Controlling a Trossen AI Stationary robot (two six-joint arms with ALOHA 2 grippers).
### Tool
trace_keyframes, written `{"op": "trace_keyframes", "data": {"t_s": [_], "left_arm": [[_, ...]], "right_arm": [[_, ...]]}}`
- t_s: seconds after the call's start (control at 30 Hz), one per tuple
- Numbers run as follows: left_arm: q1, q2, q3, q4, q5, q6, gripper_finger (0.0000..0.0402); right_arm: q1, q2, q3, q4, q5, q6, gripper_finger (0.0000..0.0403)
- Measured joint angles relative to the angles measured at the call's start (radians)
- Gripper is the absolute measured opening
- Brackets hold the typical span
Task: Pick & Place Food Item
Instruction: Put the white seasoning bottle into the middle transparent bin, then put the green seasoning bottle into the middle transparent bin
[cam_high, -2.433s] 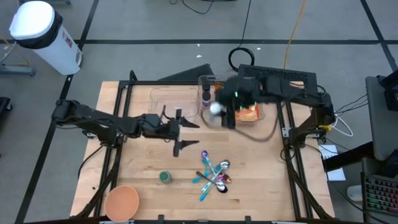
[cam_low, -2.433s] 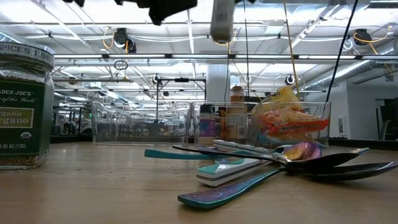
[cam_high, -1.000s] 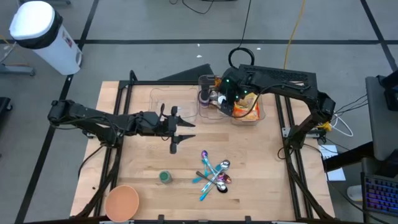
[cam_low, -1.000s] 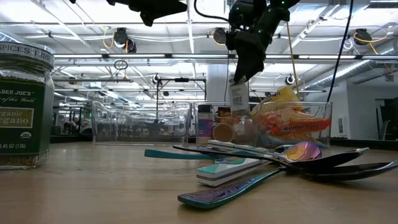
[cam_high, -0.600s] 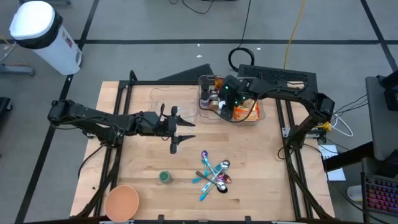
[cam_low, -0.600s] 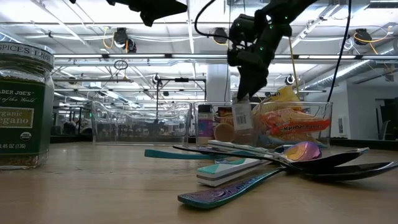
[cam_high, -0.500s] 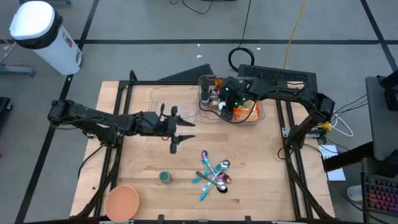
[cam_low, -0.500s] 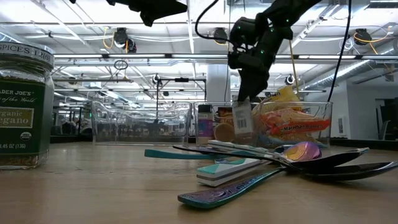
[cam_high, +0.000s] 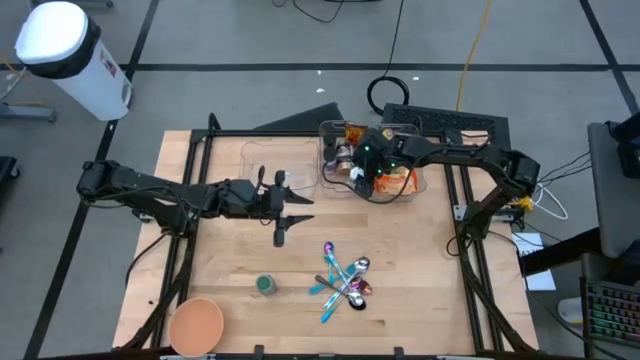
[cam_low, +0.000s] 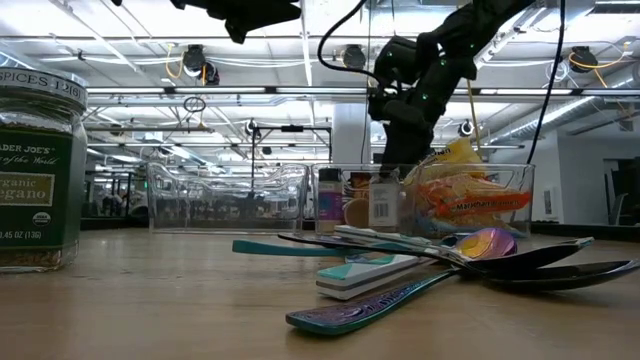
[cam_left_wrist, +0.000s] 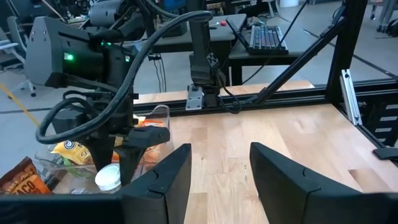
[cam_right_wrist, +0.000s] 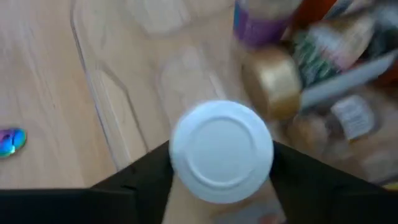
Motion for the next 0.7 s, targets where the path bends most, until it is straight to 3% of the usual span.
{"op": "trace_keyframes", "data": {"t_s": [0.13, 0.27, 0.47, 0.7], "left_arm": [[0.000, 0.000, 0.000, -0.001, 0.000, -0.046, 0.0161], [0.000, 0.000, 0.000, -0.002, 0.000, -0.096, 0.0165], [0.000, 0.000, 0.000, -0.002, 0.000, -0.093, 0.0182], [0.000, -0.002, 0.000, -0.027, -0.010, -0.095, 0.0203]], "right_arm": [[-0.001, 0.003, -0.004, -0.011, 0.002, 0.003, 0.0305], [-0.001, 0.001, -0.004, -0.013, 0.005, 0.003, 0.0348], [0.000, -0.074, -0.005, -0.031, 0.003, 0.003, 0.0363], [0.009, -0.267, -0.005, -0.028, 0.007, -0.016, 0.0359]]}}
